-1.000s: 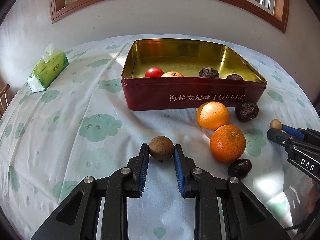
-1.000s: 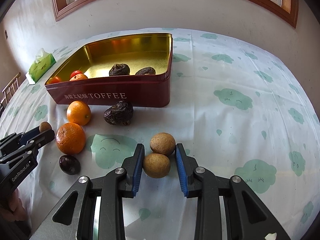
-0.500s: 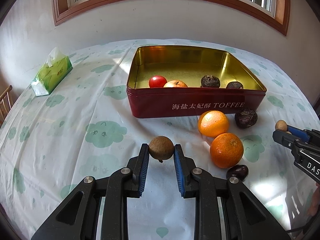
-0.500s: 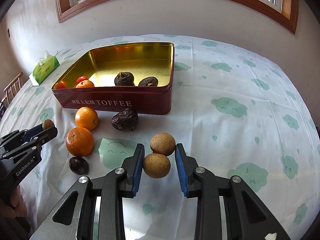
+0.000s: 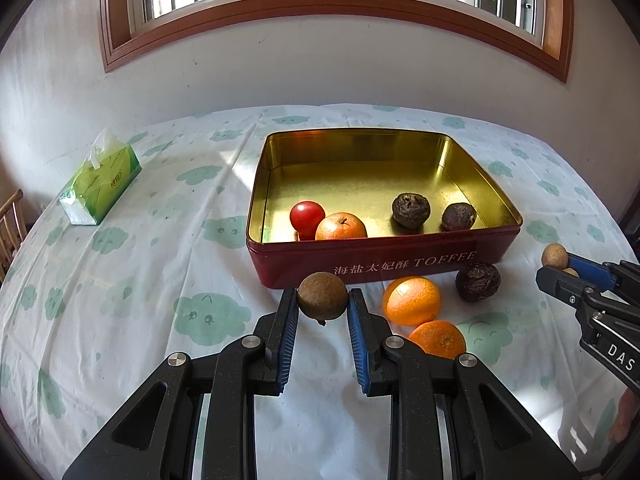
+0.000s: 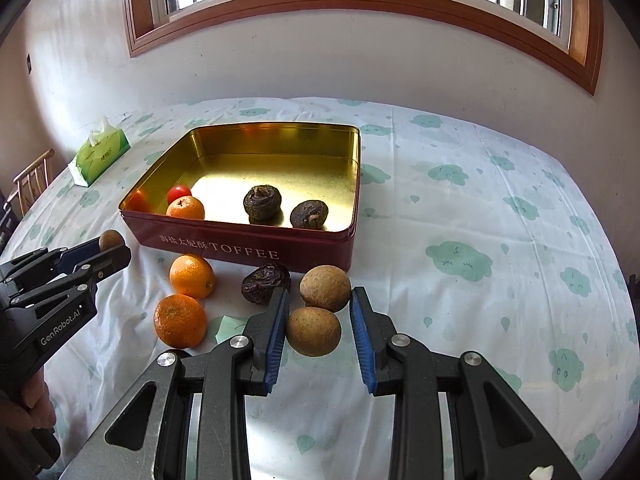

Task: Organize fruits
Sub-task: 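Carry the brown fruits with both tools over the red tin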

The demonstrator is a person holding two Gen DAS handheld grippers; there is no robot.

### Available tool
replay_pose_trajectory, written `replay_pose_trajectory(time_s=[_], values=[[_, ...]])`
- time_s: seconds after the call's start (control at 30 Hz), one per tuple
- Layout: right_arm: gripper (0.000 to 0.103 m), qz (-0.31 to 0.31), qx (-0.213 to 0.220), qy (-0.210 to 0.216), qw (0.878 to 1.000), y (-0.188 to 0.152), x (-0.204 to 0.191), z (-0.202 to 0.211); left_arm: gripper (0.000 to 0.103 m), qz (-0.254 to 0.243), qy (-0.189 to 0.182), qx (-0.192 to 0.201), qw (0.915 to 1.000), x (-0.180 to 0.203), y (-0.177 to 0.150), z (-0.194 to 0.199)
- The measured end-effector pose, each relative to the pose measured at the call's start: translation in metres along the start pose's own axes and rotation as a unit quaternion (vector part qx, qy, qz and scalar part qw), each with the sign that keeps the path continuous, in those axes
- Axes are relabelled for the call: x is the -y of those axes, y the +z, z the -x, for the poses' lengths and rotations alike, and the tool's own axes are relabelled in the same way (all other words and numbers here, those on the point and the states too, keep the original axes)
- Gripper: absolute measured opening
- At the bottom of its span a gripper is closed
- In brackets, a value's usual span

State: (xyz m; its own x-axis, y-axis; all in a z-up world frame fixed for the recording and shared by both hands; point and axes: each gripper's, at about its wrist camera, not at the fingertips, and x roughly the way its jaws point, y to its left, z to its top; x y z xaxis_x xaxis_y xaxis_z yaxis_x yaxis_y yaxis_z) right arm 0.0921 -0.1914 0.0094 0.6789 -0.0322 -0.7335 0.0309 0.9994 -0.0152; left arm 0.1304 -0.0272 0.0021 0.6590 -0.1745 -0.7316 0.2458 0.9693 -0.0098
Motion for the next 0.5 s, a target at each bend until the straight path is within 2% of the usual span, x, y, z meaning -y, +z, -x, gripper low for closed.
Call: replay_pose_trajectory(time_s=[0.5], values=[[0.029,0.002,0.019,-0.001,1.0,0.026,0.001,-0.005,0.026,0.007,0.0,0.017,0.9998,-0.008,0.03,-0.005]])
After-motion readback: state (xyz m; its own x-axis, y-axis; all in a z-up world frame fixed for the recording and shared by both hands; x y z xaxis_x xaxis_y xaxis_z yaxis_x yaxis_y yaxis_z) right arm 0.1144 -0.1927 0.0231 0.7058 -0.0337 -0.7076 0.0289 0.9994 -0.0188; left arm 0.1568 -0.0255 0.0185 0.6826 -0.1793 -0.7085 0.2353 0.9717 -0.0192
